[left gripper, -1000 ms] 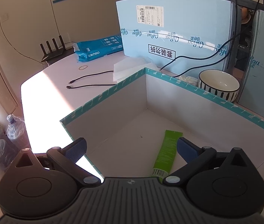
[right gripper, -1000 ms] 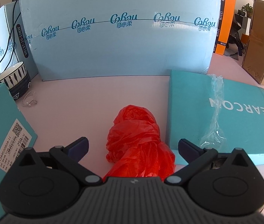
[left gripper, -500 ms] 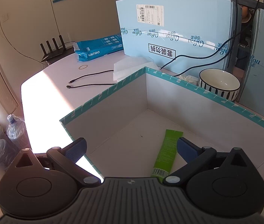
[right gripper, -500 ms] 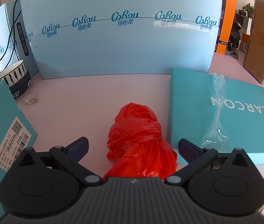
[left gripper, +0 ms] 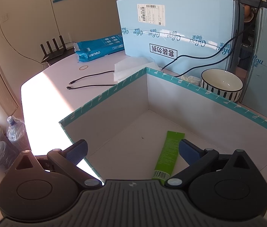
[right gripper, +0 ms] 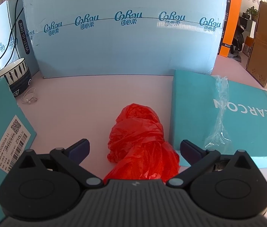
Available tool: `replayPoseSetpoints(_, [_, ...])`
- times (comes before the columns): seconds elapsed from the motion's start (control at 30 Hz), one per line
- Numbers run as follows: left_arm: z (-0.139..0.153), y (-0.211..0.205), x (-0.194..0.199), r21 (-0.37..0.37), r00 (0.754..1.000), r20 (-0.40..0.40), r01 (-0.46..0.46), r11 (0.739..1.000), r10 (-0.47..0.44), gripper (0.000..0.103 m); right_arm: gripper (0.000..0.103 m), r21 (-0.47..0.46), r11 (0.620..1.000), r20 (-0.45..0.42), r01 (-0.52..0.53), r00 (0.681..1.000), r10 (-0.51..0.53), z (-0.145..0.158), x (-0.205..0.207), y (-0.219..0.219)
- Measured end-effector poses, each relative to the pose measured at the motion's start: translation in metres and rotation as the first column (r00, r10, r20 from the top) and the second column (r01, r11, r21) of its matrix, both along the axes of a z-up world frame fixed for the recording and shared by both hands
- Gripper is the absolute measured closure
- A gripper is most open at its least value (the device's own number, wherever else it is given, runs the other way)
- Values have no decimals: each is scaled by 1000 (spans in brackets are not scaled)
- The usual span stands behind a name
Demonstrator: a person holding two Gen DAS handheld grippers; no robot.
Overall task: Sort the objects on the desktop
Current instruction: 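Lower the right gripper over the red bag and close on it, then lift the red bag up from the table with the right gripper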
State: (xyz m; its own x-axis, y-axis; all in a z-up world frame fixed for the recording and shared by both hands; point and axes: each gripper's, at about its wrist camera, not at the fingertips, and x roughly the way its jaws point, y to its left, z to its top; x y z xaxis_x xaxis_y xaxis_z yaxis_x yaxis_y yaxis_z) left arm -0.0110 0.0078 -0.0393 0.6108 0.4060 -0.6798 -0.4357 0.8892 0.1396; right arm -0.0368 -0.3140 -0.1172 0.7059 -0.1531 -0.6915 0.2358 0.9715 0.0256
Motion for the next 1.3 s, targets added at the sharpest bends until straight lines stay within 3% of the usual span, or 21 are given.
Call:
replayPoseSetpoints(0.37, [0,-1,1,1,1000,-3,1,1000,-1,0,0,7,998,-11,-65,998,65,0,4,9])
replayPoseSetpoints(0.63, [0,-3,2,4,1000,-1,3,1000,-3,0,0,31,999,-32,-41,999,42,-4,9,8])
replayPoseSetpoints(1.3, [0,-2,3,6,1000,-5,-1,1000,1,0,2,217,975,-67,48,997,-34,-13,11,-9])
